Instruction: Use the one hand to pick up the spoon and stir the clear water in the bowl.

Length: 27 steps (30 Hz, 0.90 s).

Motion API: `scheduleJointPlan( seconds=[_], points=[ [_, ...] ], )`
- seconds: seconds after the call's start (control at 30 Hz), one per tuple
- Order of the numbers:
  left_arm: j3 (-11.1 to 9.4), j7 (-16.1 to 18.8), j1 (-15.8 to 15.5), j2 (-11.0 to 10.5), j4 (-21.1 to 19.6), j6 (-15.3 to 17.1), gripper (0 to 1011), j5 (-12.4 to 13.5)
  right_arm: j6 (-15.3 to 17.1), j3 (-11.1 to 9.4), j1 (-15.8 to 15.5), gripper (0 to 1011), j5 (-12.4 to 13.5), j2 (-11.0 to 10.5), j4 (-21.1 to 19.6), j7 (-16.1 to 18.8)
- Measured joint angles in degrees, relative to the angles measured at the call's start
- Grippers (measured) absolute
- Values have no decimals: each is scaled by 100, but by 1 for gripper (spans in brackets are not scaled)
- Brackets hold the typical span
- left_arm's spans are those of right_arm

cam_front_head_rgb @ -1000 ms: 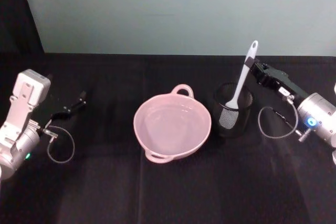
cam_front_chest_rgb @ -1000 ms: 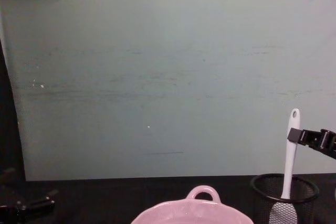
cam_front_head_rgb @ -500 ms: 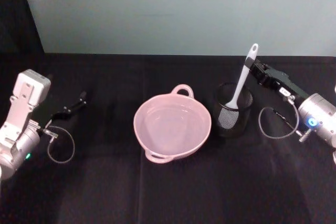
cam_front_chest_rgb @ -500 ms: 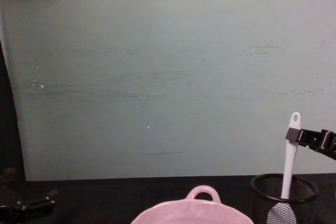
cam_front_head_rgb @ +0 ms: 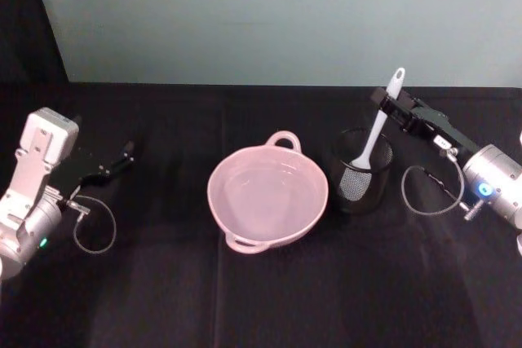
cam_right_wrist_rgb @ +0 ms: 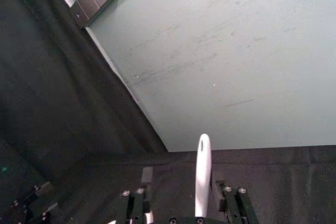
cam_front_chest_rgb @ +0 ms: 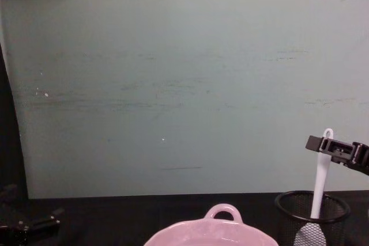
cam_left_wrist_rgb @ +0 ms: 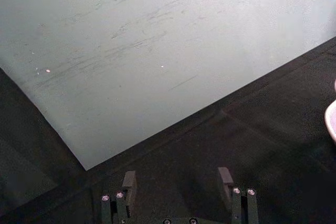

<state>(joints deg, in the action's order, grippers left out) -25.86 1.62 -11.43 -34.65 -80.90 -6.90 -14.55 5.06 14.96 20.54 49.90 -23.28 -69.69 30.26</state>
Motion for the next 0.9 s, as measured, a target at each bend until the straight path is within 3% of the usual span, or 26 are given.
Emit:
scheduleJointPlan(
  seconds=[0.33, 0.4, 0.57, 0.77, 0.8, 0.9],
  points=[
    [0, 0, 0, 0, 0, 0, 1011, 0, -37, 10, 1, 942, -34, -4, -5, -9],
    [0, 0, 0, 0, 0, 0, 1011, 0, -321, 143, 21, 998, -324, -77, 2, -16],
    [0, 0, 0, 0, 0, 0, 1011, 0, -1003, 368, 40, 1002, -1216, -237, -32, -238],
    [0, 0, 0, 0, 0, 0, 1011, 0, -1470, 448, -20, 1003, -1987, -352, -110, -617],
    [0, 0, 0, 0, 0, 0, 1011, 0, -1470, 448, -20, 1003, -1987, -352, -110, -617],
    [0, 0, 0, 0, 0, 0, 1011, 0, -1688, 450, -49, 1002, -2307, -373, -110, -808]
  ],
)
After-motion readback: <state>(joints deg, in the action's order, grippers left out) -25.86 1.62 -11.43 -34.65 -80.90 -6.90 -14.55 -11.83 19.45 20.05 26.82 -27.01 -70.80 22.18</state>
